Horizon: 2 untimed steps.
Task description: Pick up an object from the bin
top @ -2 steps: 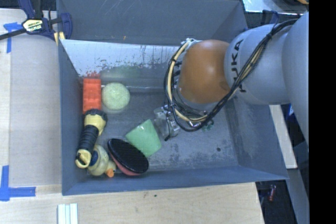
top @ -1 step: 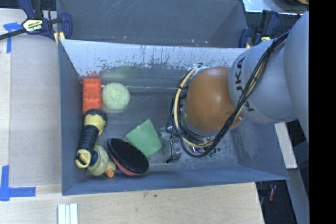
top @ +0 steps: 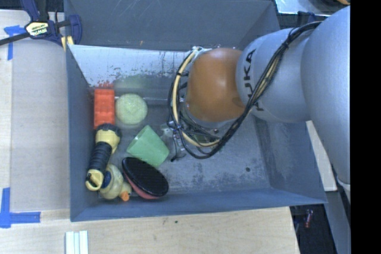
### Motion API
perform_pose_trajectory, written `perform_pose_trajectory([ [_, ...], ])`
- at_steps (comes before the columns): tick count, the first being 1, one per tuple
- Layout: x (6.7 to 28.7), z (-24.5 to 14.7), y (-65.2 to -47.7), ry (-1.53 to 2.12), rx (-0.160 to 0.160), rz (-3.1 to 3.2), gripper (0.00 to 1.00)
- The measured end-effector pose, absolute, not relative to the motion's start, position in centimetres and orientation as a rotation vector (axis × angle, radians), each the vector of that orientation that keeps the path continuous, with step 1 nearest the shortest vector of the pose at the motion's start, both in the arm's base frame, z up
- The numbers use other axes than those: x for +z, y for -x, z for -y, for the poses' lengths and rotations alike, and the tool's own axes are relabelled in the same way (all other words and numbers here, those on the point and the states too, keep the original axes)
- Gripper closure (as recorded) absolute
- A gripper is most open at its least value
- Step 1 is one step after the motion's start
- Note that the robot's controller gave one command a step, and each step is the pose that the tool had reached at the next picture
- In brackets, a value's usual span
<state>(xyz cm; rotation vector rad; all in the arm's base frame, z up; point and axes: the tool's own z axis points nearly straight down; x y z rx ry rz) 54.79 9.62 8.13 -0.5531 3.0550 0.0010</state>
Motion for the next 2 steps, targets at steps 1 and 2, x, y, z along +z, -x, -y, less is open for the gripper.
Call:
perform_pose_trajectory([
  [1,7.2,-12.6,-49.7,0.484,-0.003,-3.078,1.00],
  [2,7.1,-18.5,-51.6,0.667,-0.031,-3.038,1.00],
])
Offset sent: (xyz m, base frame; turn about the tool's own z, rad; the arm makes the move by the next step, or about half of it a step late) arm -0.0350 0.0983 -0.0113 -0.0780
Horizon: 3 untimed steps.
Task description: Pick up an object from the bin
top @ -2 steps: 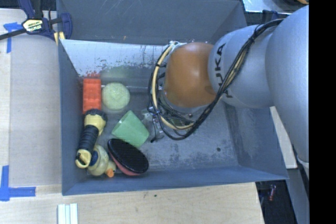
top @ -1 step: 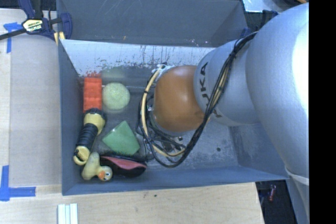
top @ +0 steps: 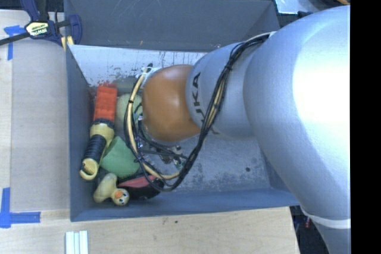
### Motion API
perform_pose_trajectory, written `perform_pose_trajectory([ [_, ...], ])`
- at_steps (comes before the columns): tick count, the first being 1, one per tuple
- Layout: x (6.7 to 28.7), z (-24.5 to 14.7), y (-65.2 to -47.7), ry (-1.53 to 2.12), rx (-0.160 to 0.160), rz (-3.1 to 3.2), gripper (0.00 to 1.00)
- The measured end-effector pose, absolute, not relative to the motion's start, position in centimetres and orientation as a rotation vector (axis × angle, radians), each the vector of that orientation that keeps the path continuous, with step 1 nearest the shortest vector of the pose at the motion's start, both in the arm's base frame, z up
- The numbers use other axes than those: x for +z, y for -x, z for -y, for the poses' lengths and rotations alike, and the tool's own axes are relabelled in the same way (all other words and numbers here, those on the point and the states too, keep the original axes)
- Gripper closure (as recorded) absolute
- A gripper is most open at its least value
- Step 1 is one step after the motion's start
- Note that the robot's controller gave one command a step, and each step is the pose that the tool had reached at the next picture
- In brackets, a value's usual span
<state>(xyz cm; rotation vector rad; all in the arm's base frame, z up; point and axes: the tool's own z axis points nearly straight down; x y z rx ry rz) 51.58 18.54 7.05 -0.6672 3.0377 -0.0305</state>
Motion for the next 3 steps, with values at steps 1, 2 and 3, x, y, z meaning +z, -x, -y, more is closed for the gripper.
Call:
perform_pose_trajectory([
  [1,20.1,-16.4,-48.4,0.630,-0.011,-3.048,1.00],
  [2,20.1,-16.4,-48.4,0.631,-0.011,-3.047,1.00],
  [3,19.0,-19.0,-49.6,1.235,-0.020,-2.854,1.00],
])
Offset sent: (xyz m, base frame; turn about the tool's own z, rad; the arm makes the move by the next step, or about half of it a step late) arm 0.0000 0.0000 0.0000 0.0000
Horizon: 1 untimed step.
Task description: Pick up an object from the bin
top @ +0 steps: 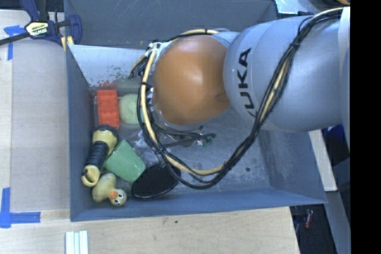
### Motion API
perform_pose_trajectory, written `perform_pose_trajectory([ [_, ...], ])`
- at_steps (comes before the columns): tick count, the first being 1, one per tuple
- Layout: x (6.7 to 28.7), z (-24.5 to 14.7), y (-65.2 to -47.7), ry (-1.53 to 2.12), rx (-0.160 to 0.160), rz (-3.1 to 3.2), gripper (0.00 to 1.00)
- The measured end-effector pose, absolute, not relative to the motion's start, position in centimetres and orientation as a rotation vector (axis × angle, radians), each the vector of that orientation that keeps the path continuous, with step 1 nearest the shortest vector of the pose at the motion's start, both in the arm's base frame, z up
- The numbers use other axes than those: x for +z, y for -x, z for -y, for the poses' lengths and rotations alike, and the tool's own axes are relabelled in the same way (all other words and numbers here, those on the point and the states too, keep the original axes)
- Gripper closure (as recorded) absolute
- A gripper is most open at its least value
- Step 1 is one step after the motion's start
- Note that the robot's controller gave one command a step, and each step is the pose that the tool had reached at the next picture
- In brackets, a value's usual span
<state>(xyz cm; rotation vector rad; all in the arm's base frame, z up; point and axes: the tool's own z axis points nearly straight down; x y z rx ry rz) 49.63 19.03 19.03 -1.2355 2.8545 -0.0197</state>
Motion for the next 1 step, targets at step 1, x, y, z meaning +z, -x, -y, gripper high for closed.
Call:
perform_pose_trajectory([
  [1,18.12,-21.52,-49.30,1.363,-0.022,-2.797,1.00],
])
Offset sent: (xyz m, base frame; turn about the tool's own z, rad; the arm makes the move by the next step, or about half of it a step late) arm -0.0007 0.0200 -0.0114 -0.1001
